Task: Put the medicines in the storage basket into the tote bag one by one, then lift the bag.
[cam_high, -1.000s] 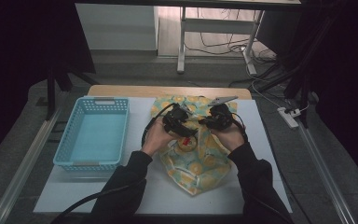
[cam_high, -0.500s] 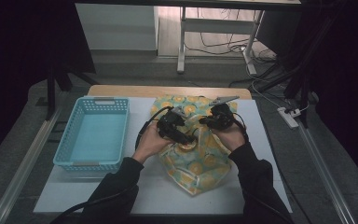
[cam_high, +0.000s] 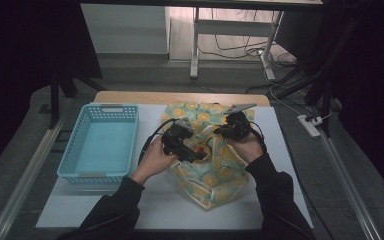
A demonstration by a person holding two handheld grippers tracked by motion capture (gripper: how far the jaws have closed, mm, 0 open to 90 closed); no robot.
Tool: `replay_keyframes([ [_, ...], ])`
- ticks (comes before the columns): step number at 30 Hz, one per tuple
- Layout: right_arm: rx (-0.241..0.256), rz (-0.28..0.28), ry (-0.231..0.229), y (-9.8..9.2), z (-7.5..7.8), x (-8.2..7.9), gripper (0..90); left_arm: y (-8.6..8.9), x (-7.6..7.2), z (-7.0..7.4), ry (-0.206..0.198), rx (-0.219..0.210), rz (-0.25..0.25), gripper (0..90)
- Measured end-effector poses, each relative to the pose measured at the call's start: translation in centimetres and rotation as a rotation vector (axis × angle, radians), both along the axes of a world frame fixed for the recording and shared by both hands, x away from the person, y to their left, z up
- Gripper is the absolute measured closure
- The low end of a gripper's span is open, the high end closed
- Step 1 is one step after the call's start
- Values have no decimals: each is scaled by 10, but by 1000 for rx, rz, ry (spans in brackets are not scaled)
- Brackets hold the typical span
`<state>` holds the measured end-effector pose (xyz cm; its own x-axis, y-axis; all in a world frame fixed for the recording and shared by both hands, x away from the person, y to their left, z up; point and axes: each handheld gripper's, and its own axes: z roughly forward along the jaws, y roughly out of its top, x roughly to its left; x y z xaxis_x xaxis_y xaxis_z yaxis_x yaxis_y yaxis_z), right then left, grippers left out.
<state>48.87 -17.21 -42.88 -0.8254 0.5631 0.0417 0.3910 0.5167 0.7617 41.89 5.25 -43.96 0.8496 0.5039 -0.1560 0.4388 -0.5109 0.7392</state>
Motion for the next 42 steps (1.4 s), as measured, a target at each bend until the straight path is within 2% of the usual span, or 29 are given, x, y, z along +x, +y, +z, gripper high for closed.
replay_keyframes([
  [8, -2, 5, -3, -1, 2, -1, 889, 11, -11, -2, 5, -21, -38, 20],
  [16, 1, 9, 3, -2, -1, -4, 889, 16, -22, -7, -16, -26, -17, 0],
  [20, 2, 13, 3, -4, -1, -7, 889, 20, -26, -11, 11, -11, 3, 0],
  [24, 8, 18, 0, -5, 0, -9, 889, 23, -30, -19, 34, -12, 0, 13],
  [29, 10, 22, -5, -5, 2, -9, 889, 20, -38, -36, 44, 18, -22, 17],
  [33, 8, 23, -3, -4, 2, -10, 889, 13, -43, -48, 56, 33, -59, 18],
  [40, 7, 30, 3, -1, 0, -11, 888, -3, -46, -71, 58, 113, -107, 25],
  [42, 5, 32, 1, -1, 0, -11, 888, -6, -45, -78, 59, 132, -106, 29],
])
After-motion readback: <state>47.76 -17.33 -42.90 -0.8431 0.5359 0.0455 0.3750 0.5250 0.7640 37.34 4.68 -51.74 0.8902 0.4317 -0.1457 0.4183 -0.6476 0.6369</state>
